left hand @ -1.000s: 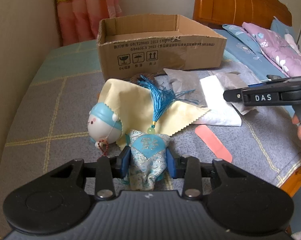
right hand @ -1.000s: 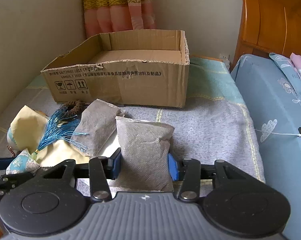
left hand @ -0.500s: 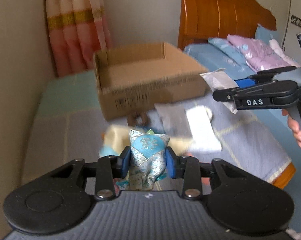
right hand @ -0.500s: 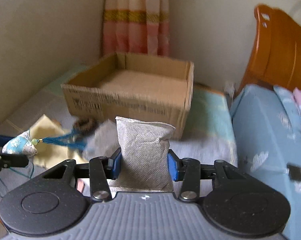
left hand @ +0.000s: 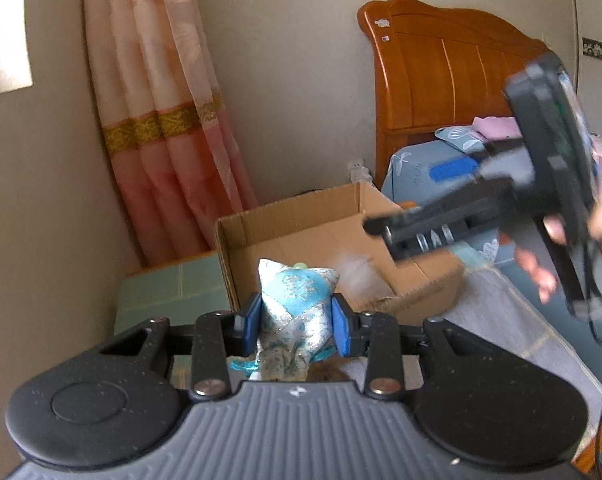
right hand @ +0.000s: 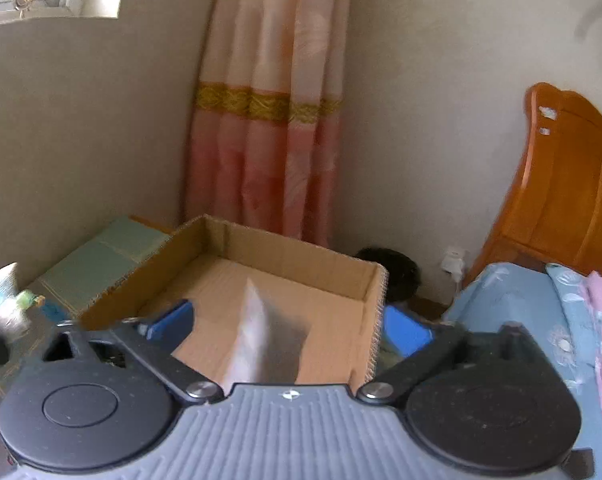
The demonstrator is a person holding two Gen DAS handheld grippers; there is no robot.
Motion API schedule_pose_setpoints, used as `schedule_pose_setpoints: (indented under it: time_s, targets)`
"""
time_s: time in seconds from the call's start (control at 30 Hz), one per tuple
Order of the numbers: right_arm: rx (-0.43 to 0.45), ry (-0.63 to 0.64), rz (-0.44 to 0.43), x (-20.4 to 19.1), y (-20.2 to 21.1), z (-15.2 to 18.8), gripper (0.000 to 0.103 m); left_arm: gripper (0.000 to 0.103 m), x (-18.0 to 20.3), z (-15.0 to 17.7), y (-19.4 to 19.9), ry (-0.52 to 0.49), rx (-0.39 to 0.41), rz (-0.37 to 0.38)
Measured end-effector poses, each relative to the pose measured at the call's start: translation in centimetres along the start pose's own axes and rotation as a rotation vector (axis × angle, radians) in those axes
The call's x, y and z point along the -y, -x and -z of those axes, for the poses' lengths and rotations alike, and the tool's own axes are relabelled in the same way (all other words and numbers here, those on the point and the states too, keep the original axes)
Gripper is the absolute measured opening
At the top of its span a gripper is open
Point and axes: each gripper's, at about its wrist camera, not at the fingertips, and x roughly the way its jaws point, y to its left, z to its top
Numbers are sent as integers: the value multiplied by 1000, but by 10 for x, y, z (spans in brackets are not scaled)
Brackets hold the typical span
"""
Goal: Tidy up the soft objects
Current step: 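Carry both items over the cardboard box and open both tools to drop them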
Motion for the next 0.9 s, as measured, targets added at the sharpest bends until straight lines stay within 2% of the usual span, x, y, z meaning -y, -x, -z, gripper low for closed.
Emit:
schedule_pose_setpoints:
  time_s: [0.13,0.23,0.33,0.4,0.43,0.47,0.5,0.53,0.57,0.6,0.7,0.9]
  targets:
    - [-13,27,15,-3,-1,6,103,35,-3,-22,-20,-8,1,7]
    - [-55,22,10,-3,0,12,103,35,-5,-39,-39,-25,-5,-4]
    - [-85,10,-23,0,5,20,103,35,-9,-56,-65,-25,-32,-8]
    - [-99,-5,-19,1,8,22,103,35,-14,-66,-85,-8,-45,-39]
    - [-105,-11,-23,2,10,23,103,38,-16,-71,-94,-5,-40,-51]
    - [-105,-18,-31,3,12,24,103,50,-19,-74,-103,0,-28,-57]
    - [-106,-27,-38,4,15,25,103,64,-21,-77,-112,4,-25,-62]
    - [-110,-36,-42,5,18,26,103,93,-21,-77,-118,3,-31,-85]
    - [-113,-41,-44,5,20,28,103,102,-20,-76,-122,1,-29,-121]
    - [-116,-40,-40,4,23,29,103,102,-18,-74,-122,-8,-15,-135]
    - [-121,-26,-21,0,29,31,103,102,-18,-68,-114,-17,-17,-105]
    - [-194,-56,2,-8,35,41,103,102,-13,-52,-70,-15,-33,-84]
